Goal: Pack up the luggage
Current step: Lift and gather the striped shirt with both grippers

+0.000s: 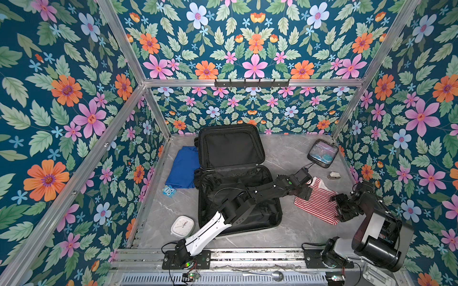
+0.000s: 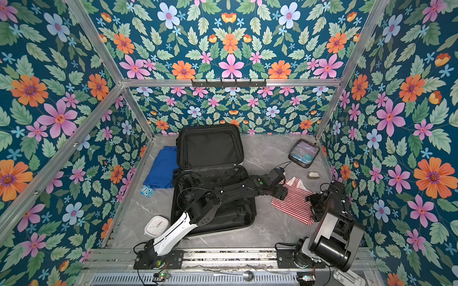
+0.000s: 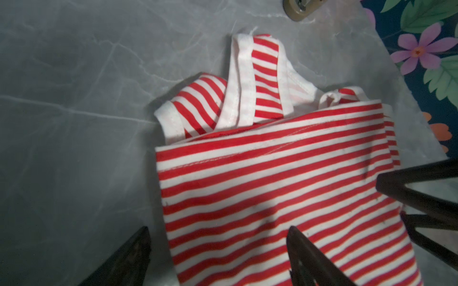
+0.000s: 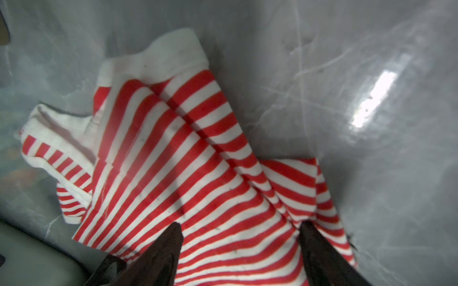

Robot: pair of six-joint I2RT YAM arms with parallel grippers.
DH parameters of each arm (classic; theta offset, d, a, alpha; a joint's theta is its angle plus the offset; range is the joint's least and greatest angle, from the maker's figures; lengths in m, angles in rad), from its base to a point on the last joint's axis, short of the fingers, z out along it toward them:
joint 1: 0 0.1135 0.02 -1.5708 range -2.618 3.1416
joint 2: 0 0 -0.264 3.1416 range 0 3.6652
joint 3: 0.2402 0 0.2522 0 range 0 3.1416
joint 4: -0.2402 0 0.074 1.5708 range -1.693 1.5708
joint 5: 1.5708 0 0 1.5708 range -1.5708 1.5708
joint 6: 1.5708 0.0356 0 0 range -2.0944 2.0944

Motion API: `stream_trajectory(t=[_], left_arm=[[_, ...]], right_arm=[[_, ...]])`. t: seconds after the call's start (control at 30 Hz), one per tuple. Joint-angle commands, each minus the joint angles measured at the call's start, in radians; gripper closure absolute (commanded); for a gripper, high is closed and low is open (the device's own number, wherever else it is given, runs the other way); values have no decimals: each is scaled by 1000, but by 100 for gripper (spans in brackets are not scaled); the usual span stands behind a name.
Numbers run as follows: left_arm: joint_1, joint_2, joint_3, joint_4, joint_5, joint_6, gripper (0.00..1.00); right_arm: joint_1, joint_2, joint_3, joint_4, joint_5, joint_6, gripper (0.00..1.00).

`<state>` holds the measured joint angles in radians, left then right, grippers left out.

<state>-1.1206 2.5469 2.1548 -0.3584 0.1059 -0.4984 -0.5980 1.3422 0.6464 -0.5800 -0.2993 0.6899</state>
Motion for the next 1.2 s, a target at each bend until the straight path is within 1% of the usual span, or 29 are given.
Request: stream_trajectory(t=[0.0,0.1,0.2,0.3,0.37,0.43,0.63,0.67,0.77,0.87,0.9,0.93,1.0,1.17], left_arm=[[2,25,0,-15,81,-33,14],[2,37,-4,7,128,-50,19],[2,36,-23,33,160,-61,27],[2,31,-37,53,173,-67,40],[2,29,-40,60,175,-66,48],[2,22,-44,69,178,-66,56],[2,-12,-80,113,189,-54,84],[3,-22,-85,115,185,-49,89],[6,-54,-100,122,169,-33,100],[11,-93,-117,130,162,-20,100],[12,-107,-122,130,158,-13,100],[11,-123,-129,133,151,-5,100],[12,-159,-141,130,135,12,100],[15,-269,-168,92,51,63,100]], right_arm=[[2,28,-27,48,-47,14,26],[2,36,-53,81,-78,24,29],[3,25,-84,121,-117,38,34],[8,10,-109,145,-144,51,40],[10,-1,-119,150,-156,53,48],[11,-16,-123,149,-166,54,59],[11,-95,-125,121,-205,37,80],[12,-114,-125,111,-215,35,86],[24,-179,-112,78,-240,19,94],[63,-242,-85,37,-257,11,100],[70,-261,-76,28,-261,13,100],[116,-280,-64,18,-266,16,100],[157,-315,-35,-7,-267,27,100],[243,-404,61,-44,-293,71,100]])
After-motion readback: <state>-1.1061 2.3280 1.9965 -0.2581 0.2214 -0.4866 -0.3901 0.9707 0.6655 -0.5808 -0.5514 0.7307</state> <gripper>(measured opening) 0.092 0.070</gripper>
